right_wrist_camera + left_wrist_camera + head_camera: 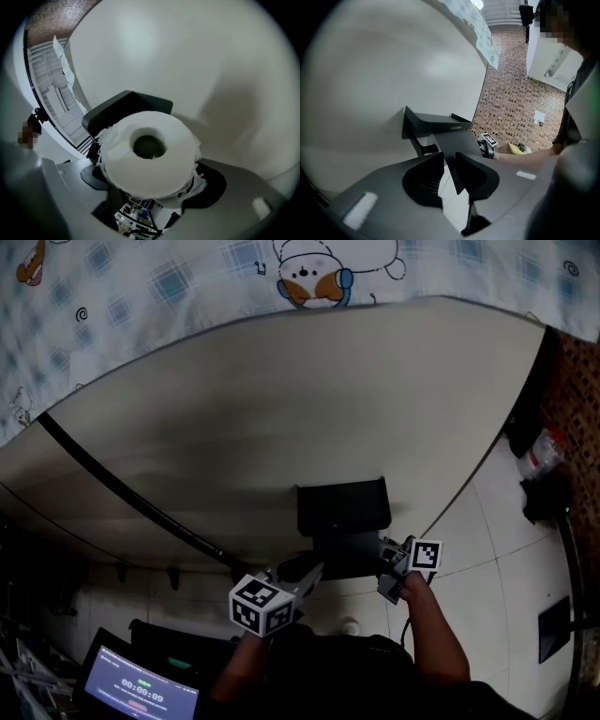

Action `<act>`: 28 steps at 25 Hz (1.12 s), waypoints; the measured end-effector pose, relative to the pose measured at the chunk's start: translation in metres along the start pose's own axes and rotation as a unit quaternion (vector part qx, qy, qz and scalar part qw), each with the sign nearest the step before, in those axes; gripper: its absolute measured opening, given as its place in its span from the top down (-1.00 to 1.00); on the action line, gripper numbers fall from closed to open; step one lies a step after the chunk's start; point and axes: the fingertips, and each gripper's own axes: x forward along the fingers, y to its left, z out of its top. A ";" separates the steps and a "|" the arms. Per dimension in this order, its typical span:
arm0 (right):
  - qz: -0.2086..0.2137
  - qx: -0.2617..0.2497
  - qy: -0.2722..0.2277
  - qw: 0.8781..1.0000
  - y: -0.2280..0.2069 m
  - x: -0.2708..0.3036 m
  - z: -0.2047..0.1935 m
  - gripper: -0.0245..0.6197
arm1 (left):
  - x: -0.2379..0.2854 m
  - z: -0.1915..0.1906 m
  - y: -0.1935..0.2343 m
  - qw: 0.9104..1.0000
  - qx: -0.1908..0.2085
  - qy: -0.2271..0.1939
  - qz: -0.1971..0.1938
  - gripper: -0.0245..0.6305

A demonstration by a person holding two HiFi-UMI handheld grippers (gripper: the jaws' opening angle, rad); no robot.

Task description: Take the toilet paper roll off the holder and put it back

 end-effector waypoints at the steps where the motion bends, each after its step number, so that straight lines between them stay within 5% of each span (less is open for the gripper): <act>1: 0.003 0.000 0.013 1.000 0.001 0.004 -0.003 -0.41 | 0.000 0.000 0.000 1.000 0.000 0.000 -0.001 0.63; 6: 0.011 -0.004 0.080 0.997 0.004 0.025 -0.024 -0.40 | 0.001 0.001 0.000 1.000 -0.006 -0.004 -0.004 0.63; 12: -0.022 -0.025 0.075 0.997 -0.016 0.009 -0.026 -0.40 | 0.001 0.002 0.001 1.000 -0.004 -0.005 -0.006 0.63; 18: -0.120 -0.094 -0.029 0.988 -0.031 -0.069 0.025 -0.51 | 0.002 0.002 0.008 1.000 0.001 -0.002 0.000 0.64; 20: -0.203 -0.157 -0.088 0.963 -0.021 -0.099 0.056 -0.26 | -0.001 0.003 0.011 1.000 0.006 -0.001 0.008 0.64; 21: -0.253 -0.197 -0.117 0.940 -0.011 -0.113 0.070 0.13 | -0.003 0.003 0.011 1.000 0.009 0.000 0.013 0.63; 24: -0.368 -0.350 -0.155 0.847 0.035 -0.133 0.096 0.84 | -0.005 -0.002 0.018 0.999 0.020 0.003 0.035 0.63; 26: -0.392 -0.435 -0.155 0.796 0.072 -0.120 0.098 0.92 | -0.008 -0.003 0.026 0.999 0.020 -0.002 0.046 0.66; 28: -0.394 -0.495 -0.153 0.759 0.102 -0.096 0.096 0.92 | -0.012 -0.002 0.037 0.998 0.017 -0.010 0.059 0.68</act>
